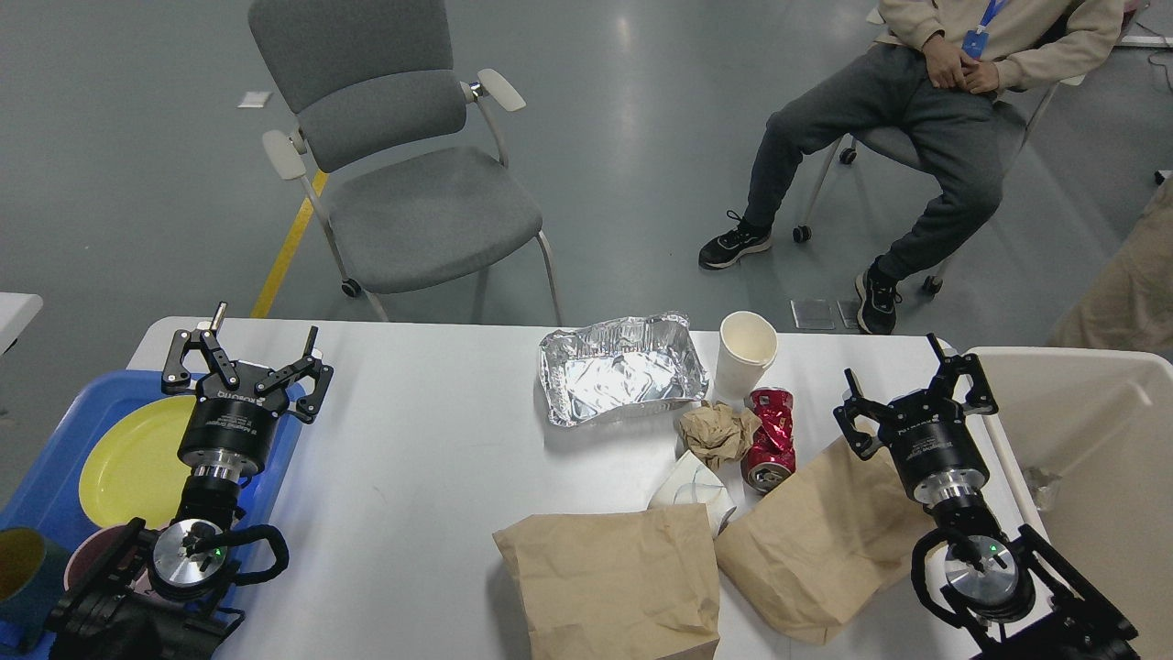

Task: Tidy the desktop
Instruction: 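Raise the right gripper and swing it over the nearer brown paper bag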

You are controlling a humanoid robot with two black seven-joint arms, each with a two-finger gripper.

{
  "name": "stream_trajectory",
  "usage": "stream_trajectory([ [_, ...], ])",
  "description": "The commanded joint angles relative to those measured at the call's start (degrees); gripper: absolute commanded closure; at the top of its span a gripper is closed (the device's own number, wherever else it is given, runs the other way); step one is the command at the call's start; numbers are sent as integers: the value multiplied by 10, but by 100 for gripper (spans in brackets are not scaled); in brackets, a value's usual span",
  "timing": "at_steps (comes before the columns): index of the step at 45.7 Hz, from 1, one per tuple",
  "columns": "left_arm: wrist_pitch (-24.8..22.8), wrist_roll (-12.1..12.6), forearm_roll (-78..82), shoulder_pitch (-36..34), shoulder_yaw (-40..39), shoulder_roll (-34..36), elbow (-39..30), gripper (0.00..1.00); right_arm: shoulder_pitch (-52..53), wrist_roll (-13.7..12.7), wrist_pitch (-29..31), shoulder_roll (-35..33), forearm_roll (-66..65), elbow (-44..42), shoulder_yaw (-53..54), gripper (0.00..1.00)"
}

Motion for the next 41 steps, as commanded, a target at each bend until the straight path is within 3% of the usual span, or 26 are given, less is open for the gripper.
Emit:
stream_trajectory([
  [1,0,0,0,0,0,1,0,4,4,0,0,2,0,0,-1,0],
  [32,0,0,0,-1,0,1,0,4,23,-1,-12,-57,0,24,-29,0],
  [36,0,0,0,-1,0,0,0,4,27,1,-13,-95,0,25,-67,0],
  [41,0,0,-1,0,0,0,0,4,53,4,-5,-193,1,24,-187,0],
])
